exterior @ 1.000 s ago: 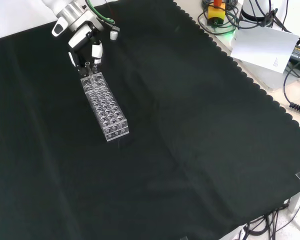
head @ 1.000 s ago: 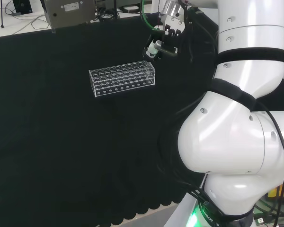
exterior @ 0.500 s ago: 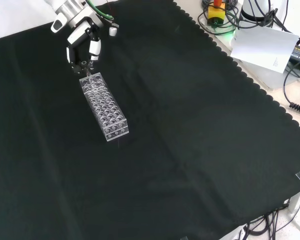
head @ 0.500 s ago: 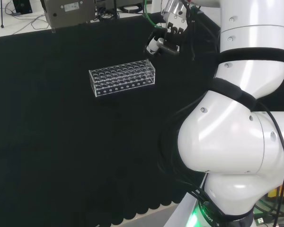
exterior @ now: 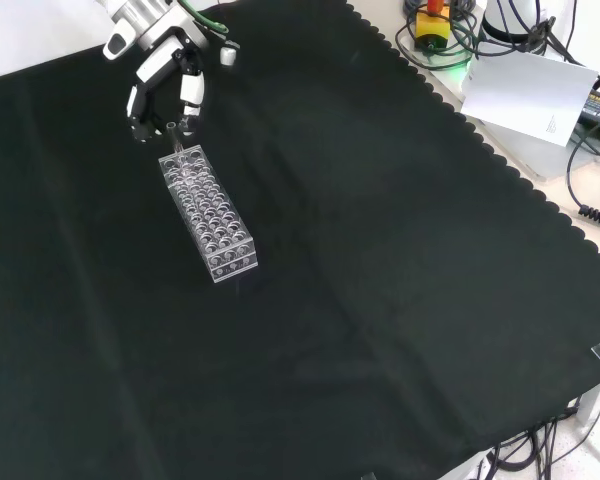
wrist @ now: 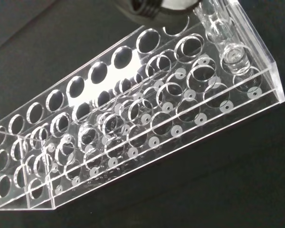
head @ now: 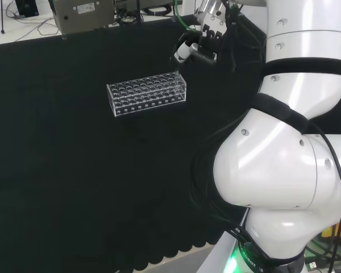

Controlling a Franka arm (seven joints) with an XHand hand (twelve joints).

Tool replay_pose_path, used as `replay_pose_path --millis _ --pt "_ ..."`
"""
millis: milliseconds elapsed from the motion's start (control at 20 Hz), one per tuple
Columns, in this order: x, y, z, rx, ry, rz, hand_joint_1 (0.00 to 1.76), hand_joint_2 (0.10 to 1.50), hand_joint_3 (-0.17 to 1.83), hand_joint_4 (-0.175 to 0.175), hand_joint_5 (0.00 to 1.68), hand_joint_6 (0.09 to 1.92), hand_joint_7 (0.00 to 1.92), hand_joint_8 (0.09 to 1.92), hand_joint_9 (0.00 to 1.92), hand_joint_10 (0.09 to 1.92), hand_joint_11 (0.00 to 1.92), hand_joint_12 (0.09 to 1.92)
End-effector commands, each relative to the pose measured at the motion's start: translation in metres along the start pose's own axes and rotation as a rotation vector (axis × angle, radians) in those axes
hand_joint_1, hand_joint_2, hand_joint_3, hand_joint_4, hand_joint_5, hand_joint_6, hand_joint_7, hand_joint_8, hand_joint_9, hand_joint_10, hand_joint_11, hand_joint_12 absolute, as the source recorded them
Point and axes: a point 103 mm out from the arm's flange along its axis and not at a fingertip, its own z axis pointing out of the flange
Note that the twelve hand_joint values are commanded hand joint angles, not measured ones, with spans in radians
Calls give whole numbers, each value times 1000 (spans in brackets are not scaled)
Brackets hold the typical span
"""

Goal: Put the test tube back in the rack.

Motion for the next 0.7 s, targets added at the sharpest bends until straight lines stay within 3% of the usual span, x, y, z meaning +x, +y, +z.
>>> replay_pose_path --millis 50,250,500,700 --pt "8 -9 -8 -23 -11 -31 1051 883 -175 4 301 585 260 959 417 929 183 1562" --pt "17 -18 -20 -40 -31 -52 1003 871 -175 8 255 456 97 947 213 975 37 1608" --pt "30 -30 -36 -60 -69 -84 950 863 -175 19 204 339 4 860 40 981 0 1545" --pt "41 -40 -47 -74 -89 -108 852 848 -170 24 143 216 0 620 1 907 0 1479"
